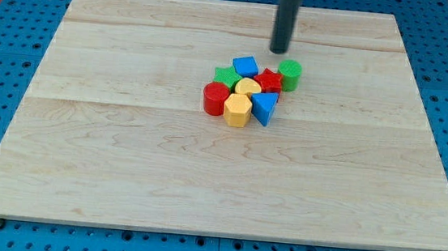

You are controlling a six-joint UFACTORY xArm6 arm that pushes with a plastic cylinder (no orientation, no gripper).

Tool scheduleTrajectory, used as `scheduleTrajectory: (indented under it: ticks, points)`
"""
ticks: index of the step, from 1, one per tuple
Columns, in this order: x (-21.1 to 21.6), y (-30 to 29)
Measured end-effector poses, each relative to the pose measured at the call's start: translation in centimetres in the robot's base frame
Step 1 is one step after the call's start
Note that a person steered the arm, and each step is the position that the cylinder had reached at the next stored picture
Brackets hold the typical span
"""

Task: Drag the green circle to the right side of the blue triangle

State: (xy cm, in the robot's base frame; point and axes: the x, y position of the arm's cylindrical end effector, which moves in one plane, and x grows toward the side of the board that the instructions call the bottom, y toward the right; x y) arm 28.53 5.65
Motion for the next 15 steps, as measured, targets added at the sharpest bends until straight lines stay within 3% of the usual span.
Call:
scheduleTrajectory:
  ticks: [1, 2, 3, 8, 15]
  points:
    - [1.4, -3.6]
    - [3.7, -2.8]
    - [3.7, 1.1]
    - [7.5, 6.4]
    - [10.9, 5.6]
